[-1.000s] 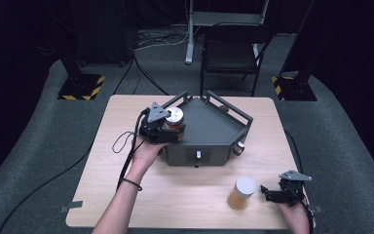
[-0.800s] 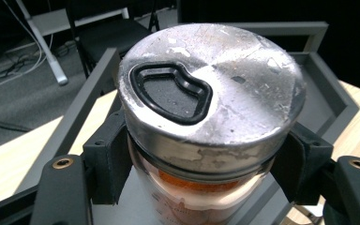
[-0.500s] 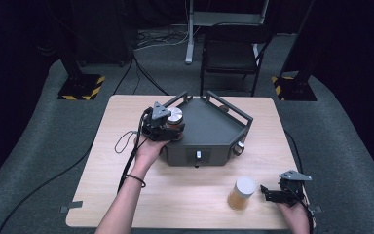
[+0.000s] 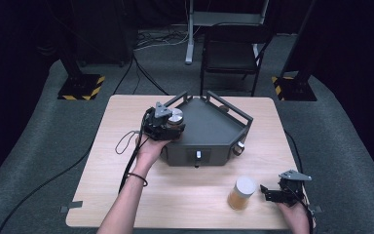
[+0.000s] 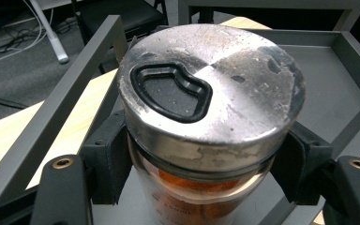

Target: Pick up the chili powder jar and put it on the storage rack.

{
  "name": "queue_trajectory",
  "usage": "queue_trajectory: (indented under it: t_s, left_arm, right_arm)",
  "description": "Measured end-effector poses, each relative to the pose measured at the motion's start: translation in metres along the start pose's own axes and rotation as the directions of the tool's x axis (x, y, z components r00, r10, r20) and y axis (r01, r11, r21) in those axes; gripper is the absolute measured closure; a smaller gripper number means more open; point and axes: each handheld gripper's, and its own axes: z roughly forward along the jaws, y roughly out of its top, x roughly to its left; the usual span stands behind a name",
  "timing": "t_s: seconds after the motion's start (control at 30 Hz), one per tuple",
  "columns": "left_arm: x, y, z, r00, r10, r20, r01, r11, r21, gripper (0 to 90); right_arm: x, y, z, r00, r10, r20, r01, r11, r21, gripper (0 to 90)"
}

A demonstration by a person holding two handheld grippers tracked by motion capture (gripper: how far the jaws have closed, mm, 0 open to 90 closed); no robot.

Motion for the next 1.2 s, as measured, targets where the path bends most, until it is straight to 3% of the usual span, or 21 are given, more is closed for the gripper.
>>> queue_trajectory:
  t_s: [0.23, 0.4, 0.57, 0.77, 0.93, 1.1, 1.2]
  left_arm:
    - [0.004, 0.001, 0.001, 0.9997, -0.017, 0.018, 0.017, 0.9998, 0.008, 29.3]
    - [0.003, 0.002, -0.002, 0.9999, -0.014, 0.004, 0.014, 0.9998, 0.014, 19.4]
    - [0.0, 0.0, -0.011, 1.0, -0.001, 0.003, 0.001, 1.0, 0.001, 15.1]
    - [0.004, -0.011, -0.023, 0.9998, -0.005, 0.017, 0.006, 0.9997, -0.025, 12.6]
    - [0.001, -0.029, -0.035, 0.9997, 0.0, -0.025, -0.001, 0.9988, -0.048, 7.7]
    - [0.007, -0.045, -0.044, 0.9992, 0.002, -0.041, -0.003, 0.9995, -0.03, 4.6]
    - [0.011, -0.058, -0.051, 0.9992, -0.016, -0.036, 0.014, 0.9988, -0.048, 3.5]
  right_arm:
    - [0.0, 0.0, 0.0, 1.0, 0.001, 0.0, -0.001, 1.0, 0.0, 3.1]
    - [0.0, 0.0, 0.0, 1.0, 0.001, 0.0, -0.001, 1.0, 0.0, 3.0]
    - [0.0, 0.0, 0.0, 1.0, 0.001, 0.0, -0.001, 1.0, 0.0, 3.1]
    - [0.0, 0.0, 0.0, 1.0, 0.001, 0.0, -0.001, 1.0, 0.001, 3.0]
    - [0.0, 0.0, 0.0, 1.0, 0.002, 0.001, -0.002, 1.0, 0.0, 3.1]
    - [0.0, 0.0, 0.0, 1.0, 0.002, 0.001, -0.002, 1.0, 0.001, 3.0]
    - [0.0, 0.0, 0.0, 1.0, 0.002, 0.001, -0.002, 1.0, 0.0, 3.0]
